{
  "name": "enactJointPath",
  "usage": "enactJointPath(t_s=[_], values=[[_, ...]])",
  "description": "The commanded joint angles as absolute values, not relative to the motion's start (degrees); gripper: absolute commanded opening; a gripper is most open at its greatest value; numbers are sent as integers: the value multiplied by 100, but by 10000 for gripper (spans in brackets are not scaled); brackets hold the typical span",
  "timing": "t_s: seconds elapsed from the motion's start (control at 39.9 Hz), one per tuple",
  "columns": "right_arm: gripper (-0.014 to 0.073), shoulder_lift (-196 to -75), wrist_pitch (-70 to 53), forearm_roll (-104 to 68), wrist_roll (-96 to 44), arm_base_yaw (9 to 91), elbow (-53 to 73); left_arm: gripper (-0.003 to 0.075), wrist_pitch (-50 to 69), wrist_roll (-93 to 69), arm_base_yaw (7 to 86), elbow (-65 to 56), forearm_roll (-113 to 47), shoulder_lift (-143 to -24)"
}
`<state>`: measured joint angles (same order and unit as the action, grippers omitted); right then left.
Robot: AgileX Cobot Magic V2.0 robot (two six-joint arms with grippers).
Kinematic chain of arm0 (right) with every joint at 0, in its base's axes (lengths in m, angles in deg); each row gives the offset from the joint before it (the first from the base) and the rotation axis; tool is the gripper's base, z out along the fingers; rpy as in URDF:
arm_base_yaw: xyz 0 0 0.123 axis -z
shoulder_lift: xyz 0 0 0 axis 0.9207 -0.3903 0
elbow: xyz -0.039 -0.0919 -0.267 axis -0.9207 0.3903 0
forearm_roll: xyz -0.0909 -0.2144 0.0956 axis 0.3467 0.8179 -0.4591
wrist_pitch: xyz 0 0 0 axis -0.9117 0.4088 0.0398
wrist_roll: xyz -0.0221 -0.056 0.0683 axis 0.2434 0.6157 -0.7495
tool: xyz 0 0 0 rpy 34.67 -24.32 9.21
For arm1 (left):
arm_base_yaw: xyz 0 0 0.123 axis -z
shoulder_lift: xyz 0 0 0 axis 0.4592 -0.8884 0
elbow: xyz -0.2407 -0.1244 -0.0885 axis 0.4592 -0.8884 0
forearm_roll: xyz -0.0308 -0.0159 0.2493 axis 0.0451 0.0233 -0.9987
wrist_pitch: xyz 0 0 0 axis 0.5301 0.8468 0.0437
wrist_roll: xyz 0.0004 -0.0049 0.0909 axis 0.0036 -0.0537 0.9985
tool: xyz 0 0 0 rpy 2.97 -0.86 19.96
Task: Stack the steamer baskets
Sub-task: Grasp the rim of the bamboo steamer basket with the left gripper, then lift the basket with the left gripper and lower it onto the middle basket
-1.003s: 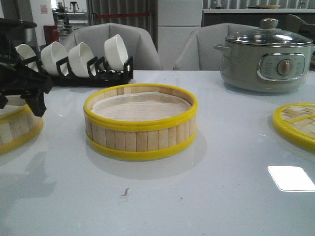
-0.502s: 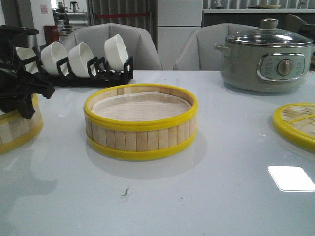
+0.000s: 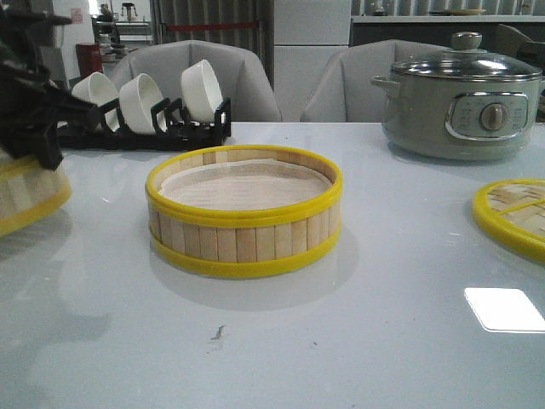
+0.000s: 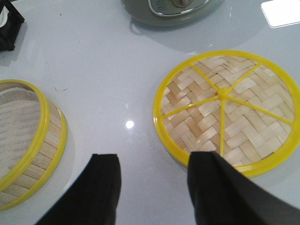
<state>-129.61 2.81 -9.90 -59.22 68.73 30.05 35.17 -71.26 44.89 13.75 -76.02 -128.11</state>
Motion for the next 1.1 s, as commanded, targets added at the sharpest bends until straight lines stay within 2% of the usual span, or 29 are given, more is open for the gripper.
enactJointPath(t_s=[0.0, 0.2, 0.53, 1.08], values=[[444, -12921, -149, -929, -5833, 6865, 2787, 85, 3511, -6907, 4838, 2176, -7672, -12388], [444, -12921, -154, -929, -5833, 6865, 2787, 85, 3644, -6629, 5769, 2850, -7440, -12388], [444, -12921, -149, -929, -5833, 6865, 2787, 85, 3546, -6487, 7233, 3296, -7387, -12755], [444, -12921, -149, -929, -5833, 6865, 2787, 85, 3223, -6383, 7437, 3404, -7162, -13497]])
